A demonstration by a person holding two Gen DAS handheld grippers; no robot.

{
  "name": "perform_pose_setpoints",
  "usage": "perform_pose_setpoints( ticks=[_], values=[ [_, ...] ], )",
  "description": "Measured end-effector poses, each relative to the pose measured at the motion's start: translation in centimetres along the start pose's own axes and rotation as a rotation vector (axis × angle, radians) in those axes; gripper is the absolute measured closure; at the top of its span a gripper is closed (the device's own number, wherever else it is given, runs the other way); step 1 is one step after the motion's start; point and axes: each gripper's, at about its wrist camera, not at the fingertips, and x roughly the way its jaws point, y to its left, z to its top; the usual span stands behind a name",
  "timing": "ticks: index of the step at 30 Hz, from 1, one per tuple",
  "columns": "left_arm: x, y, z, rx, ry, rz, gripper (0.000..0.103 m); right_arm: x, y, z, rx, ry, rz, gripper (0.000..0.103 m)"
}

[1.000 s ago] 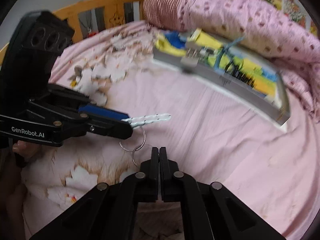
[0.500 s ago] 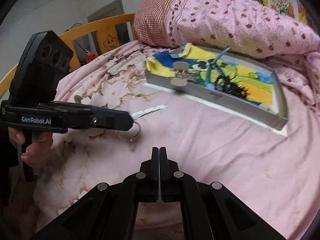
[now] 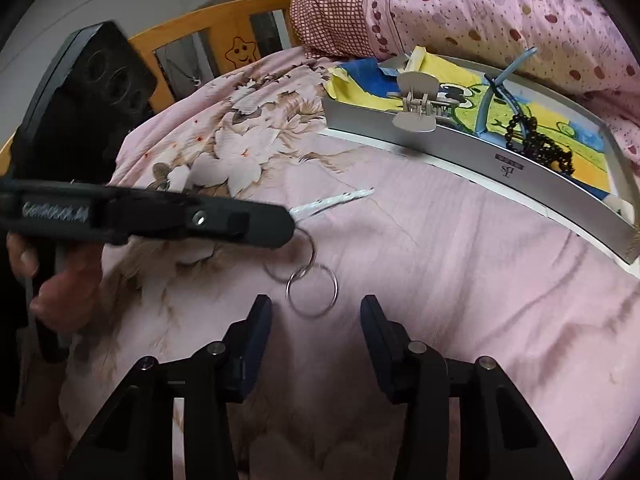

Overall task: Organize jewelry
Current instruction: 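Carry the keychain into the grey tray with the left tool and open it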

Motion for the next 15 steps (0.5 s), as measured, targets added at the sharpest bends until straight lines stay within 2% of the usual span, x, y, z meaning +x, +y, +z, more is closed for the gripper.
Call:
perform_pose_setpoints(
  ticks=[1, 3, 4, 11, 15],
  values=[
    [0.0, 0.3, 0.0, -0.008, 0.0, -0.002, 0.091, 0.1, -0.1, 0.1, -0.003, 0.0, -0.002, 0.073],
    [-0.1, 0.7, 0.0, -0.019, 0.0, -0.004, 0.091, 0.5, -0.1, 0.4, -0.009, 0.007, -0.008, 0.093],
    [-0.1, 0.8, 0.1, -0.022, -0.001, -0.003, 0.091, 0.7, -0.1, 0.5, -0.01, 0.009, -0.011, 0.096],
    [-0.6, 1.0, 0.4, -0.011, -0.013, 0.012, 0.091, -0.2, 0.0, 0.6, -0.023, -0.03, -0.034, 0.099],
    [-1.0, 0.0, 0.9, 0.024, -0.031, 0.027, 0.091, -1.6, -0.7, 1.3, -0.006, -0.081, -0.085, 0.099]
  ],
)
